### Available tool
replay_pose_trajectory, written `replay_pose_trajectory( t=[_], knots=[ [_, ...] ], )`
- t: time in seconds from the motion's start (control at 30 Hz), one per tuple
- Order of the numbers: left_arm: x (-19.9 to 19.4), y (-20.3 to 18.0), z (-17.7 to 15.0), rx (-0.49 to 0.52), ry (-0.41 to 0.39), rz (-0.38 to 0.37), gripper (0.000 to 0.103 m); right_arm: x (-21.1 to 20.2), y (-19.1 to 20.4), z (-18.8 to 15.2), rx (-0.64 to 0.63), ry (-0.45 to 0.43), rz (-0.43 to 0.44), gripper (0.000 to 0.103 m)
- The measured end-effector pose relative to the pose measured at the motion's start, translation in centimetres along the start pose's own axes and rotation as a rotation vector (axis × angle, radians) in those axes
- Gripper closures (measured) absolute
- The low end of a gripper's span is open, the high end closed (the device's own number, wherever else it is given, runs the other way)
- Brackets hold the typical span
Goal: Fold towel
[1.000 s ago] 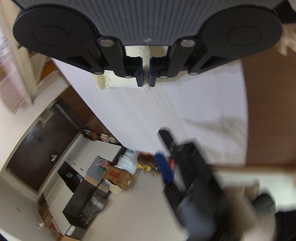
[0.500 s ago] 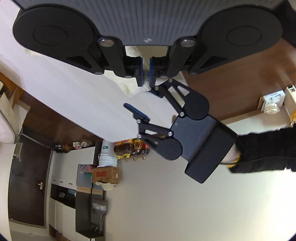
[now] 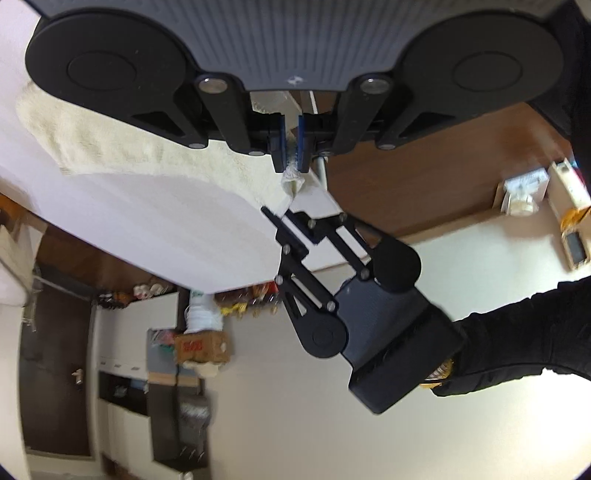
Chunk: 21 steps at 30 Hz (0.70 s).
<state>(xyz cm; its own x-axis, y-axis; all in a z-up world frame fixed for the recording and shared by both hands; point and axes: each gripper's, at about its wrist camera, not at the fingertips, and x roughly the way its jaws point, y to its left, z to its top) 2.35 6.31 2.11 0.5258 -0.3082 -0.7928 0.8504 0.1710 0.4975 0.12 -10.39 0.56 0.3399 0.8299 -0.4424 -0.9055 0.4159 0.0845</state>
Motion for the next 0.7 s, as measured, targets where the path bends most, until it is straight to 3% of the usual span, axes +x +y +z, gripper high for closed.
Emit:
replay_pose_trajectory(
  t=[0.17,0.3,0.53,0.7],
  knots=[
    [2.0,4.0,4.5,0.038,-0.010,0.037,0.096,-2.9,-3.8,-0.4,0.118,-0.121,-0.172,0.097],
    [6.1,6.5,7.7,0.082,0.017,0.056,0.096,-3.5,-7.5,-1.2,0.199,-0.145,-0.280,0.097],
    [11.9,8.9,10.1,0.101,0.048,0.016,0.096,-2.7,-13.4,-3.4,0.347,-0.132,-0.374,0.098],
    [14.0,9.4,10.1,0.094,0.054,-0.017,0.095,-1.9,-15.3,-4.4,0.388,-0.107,-0.376,0.098]
  ],
)
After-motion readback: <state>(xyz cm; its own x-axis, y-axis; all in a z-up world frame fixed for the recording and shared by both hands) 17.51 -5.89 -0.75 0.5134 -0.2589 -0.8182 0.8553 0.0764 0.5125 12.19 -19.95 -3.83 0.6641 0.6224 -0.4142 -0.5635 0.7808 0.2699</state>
